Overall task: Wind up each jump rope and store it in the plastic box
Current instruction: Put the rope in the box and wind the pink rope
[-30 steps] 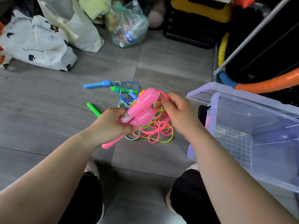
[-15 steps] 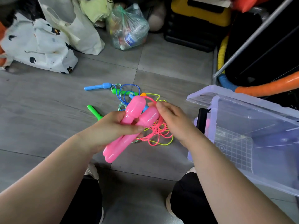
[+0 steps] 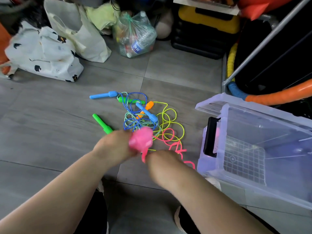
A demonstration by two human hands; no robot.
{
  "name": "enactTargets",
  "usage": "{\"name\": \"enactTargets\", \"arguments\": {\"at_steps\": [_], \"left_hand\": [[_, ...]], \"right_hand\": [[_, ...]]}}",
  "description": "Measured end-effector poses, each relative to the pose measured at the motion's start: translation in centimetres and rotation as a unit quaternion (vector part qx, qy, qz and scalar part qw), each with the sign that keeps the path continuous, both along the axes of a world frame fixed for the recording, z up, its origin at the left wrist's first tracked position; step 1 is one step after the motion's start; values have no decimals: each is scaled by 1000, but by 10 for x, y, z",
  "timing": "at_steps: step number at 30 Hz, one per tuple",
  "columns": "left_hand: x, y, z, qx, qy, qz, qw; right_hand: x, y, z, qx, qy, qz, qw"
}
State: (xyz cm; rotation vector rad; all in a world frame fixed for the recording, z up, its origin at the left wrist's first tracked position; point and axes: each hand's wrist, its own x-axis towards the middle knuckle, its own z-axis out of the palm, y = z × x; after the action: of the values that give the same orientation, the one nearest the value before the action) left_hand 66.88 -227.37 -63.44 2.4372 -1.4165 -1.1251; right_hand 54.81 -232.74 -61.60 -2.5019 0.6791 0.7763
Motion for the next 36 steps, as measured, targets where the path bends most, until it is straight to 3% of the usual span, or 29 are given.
{"name": "enactTargets", "arguments": {"at_steps": [3,7,12,14,17,21,22,23,26,31,33,36], "left_hand": [[-6,9,-10,113,61,-161,979],[1,11,-6,121,208,-144,960],[-6,11,1,138,286,-177,932],[-8,8,6,134,329,-172,919],[-7,5,19,119,373,-176,903],[-4,6,32,49,444,-120,887],[-2,6,30,25,448,-93,889],[1,6,29,0,443,-59,895],[10,4,19,-83,412,59,905],[19,0,16,-158,380,232,881],[16,-2,18,-171,341,231,895],[10,-4,17,-180,252,200,930]], "right_hand": [[-2,8,13,34,-35,78,996],[-3,-3,25,72,-73,72,992],[-6,-14,28,94,-153,26,983],[-7,-19,27,167,-159,-27,973],[-10,-34,26,355,-195,-138,904],[-12,-47,14,463,-232,-308,798],[-12,-47,10,469,-231,-332,785],[-12,-46,6,451,-229,-335,795],[-11,-44,-3,323,-222,-310,866],[-1,-33,-4,387,-236,-249,856],[1,-27,-4,404,-262,-264,836],[4,-24,1,385,-264,-368,804]]}}
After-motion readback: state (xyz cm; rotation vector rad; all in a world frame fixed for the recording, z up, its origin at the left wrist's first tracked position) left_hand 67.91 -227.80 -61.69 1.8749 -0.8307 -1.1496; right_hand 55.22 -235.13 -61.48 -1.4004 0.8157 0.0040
